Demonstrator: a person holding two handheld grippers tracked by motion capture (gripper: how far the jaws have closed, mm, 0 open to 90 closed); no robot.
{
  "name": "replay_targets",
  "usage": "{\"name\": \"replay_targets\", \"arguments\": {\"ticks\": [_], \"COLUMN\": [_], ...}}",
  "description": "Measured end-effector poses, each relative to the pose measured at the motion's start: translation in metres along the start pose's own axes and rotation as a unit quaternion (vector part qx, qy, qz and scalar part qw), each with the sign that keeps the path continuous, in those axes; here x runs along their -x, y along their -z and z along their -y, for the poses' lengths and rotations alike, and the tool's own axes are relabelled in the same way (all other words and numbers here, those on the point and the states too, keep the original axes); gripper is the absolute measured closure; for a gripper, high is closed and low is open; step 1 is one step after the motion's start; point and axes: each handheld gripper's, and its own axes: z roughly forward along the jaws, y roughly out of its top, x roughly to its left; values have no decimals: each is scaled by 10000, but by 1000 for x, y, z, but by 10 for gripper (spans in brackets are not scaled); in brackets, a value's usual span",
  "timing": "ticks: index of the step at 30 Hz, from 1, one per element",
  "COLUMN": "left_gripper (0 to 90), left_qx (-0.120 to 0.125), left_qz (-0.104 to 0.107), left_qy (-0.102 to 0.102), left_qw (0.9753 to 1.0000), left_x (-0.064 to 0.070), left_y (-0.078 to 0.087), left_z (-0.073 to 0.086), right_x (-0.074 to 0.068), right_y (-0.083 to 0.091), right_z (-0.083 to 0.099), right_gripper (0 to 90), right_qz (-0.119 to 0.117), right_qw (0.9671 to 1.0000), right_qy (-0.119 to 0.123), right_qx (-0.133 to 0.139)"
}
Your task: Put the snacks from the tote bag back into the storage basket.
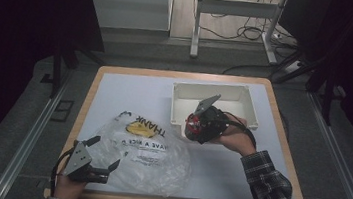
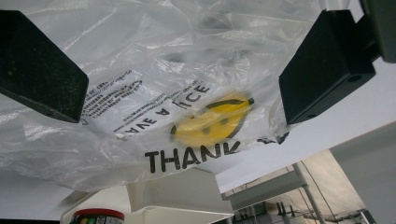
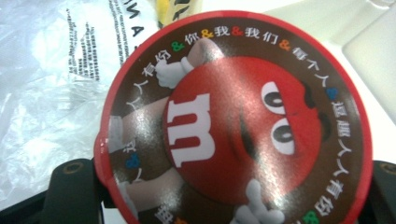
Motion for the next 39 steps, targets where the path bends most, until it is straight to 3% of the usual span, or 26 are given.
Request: {"name": "replay_targets", "arguments": {"ticks": [17, 39], "left_gripper": [13, 13], "left_qx": [5, 59], "left_qz": [4, 21], "left_qy": [1, 80], "left_qw": [10000, 9999], "left_x": [0, -1], "left_y": [0, 1], "left_z": [0, 0], "right_x": [25, 47], "right_y": [-11, -29], "right_z": [0, -4], "right_gripper": [259, 259], "right_qz": [8, -37], "right_qw": [10000, 9999], "right_qy": [52, 120], "right_qx": [-43, -111]}}
